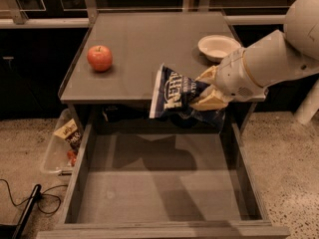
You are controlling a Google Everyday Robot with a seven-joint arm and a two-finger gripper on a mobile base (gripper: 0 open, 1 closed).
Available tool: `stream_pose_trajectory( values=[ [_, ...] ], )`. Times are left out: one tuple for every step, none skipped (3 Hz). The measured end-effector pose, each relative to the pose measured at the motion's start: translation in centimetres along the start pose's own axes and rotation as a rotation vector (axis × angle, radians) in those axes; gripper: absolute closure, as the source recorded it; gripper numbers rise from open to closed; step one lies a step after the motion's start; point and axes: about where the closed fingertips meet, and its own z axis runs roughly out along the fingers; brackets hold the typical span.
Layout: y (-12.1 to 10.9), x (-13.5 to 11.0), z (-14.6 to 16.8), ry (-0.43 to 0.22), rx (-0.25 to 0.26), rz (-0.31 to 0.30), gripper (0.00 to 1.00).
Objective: Pick blue chip bag from top drawer and place on counter
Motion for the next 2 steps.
stream_pose_trajectory(
  values=[
    [-4.8, -0.3, -0.7, -0.001, 0.071, -0.050, 1.00],
    [-10.8, -1.4, -1.3, -0.043, 0.123, -0.089, 1.00]
  ],
)
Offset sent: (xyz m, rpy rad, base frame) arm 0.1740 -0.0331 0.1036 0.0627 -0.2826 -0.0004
